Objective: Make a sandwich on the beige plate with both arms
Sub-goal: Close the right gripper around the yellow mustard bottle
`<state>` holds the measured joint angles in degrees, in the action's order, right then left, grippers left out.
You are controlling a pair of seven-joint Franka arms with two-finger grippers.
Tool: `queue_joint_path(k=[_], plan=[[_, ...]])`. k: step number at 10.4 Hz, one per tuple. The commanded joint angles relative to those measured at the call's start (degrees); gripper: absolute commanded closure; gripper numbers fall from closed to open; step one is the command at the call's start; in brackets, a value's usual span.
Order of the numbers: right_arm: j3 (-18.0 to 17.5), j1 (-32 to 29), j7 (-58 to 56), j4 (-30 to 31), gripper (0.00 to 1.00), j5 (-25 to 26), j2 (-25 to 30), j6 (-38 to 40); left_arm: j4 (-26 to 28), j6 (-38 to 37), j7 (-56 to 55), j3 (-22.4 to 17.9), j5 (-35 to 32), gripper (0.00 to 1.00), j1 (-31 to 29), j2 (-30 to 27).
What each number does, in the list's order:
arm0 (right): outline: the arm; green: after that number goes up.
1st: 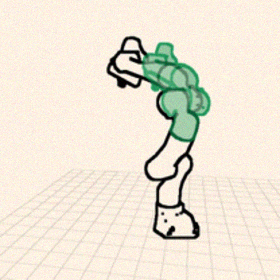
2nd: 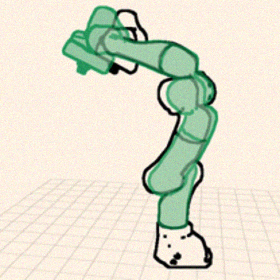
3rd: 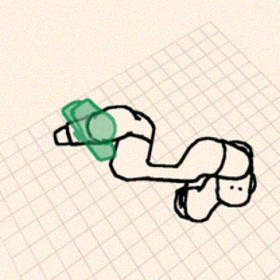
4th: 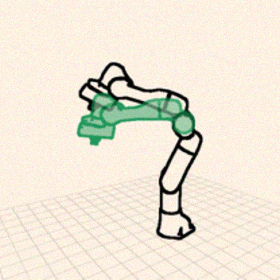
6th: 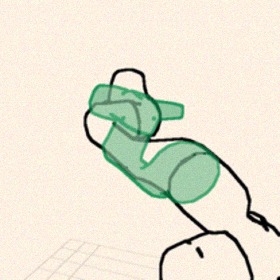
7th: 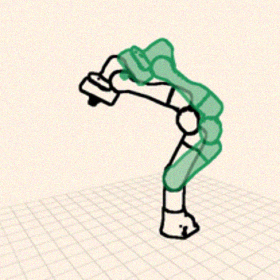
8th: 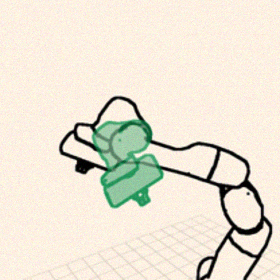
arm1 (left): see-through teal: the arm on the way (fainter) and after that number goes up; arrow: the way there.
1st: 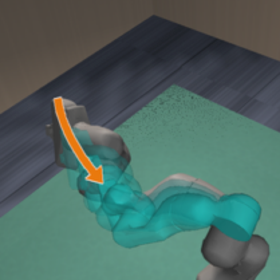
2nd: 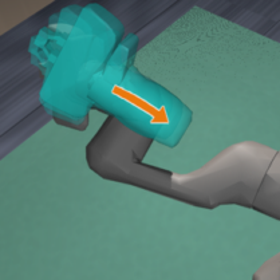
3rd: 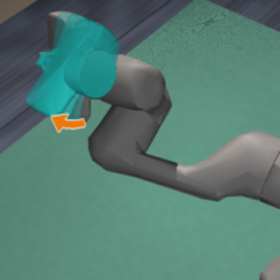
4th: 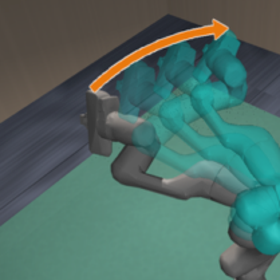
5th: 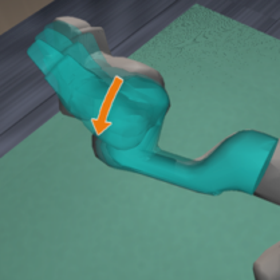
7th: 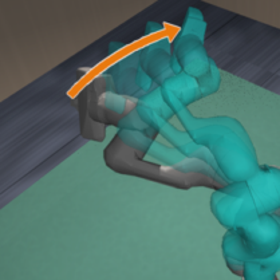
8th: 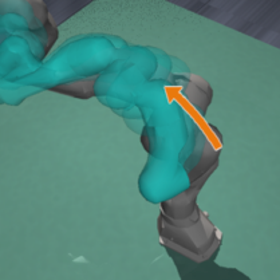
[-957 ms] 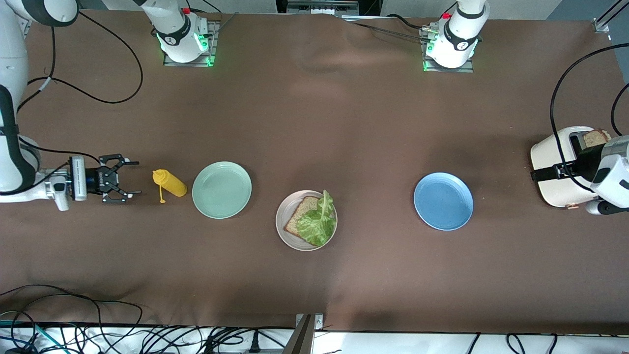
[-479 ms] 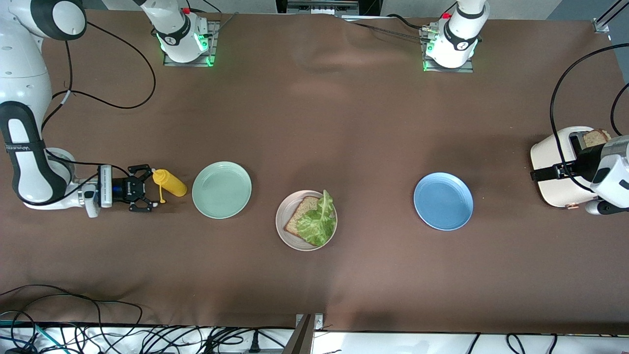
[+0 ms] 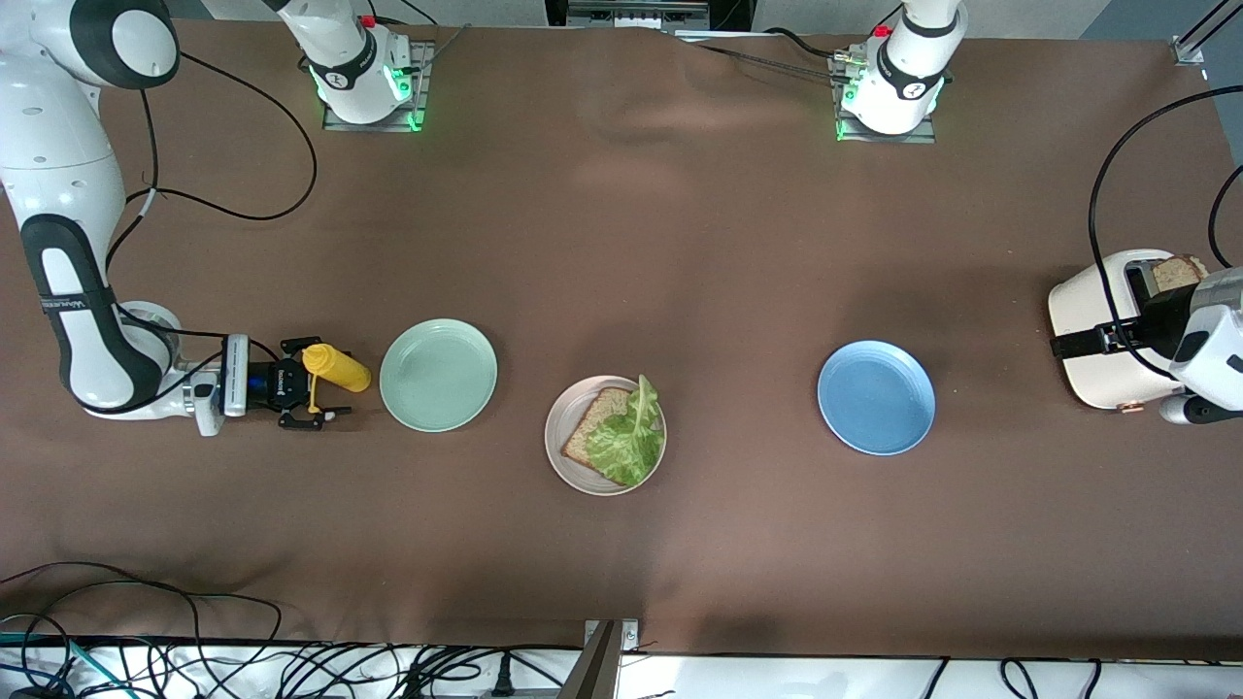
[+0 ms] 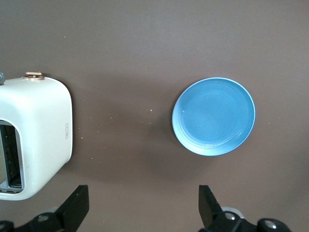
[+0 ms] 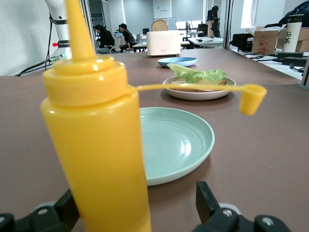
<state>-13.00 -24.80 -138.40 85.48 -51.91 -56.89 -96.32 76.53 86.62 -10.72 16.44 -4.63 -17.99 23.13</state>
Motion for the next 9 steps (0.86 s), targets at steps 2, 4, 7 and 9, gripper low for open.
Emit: queue_joint_path(k=[2, 4, 7, 9], plan=[[-0.45, -0.25, -5.46, -0.75, 0.0, -1.62, -1.03, 0.25, -0.6, -0.4, 1.22, -0.09, -0.12, 0.0, -0.81, -0.1], [-0.45, -0.34, -8.72, -0.75, 0.23, -1.62, -1.73, 0.25, -0.6, -0.4, 1.22, -0.09, -0.12, 0.0, -1.26, -0.1], [-1.15, -0.6, -12.24, -0.84, 0.7, -1.62, -2.27, 0.34, -0.6, -0.4, 0.78, 0.08, -0.12, 0.0, -1.17, -0.1], [-1.15, -0.6, -12.25, -0.93, 1.0, -1.53, -2.09, 0.43, -0.6, -0.4, 0.52, 0.08, -0.12, 0.0, -1.08, -0.1]])
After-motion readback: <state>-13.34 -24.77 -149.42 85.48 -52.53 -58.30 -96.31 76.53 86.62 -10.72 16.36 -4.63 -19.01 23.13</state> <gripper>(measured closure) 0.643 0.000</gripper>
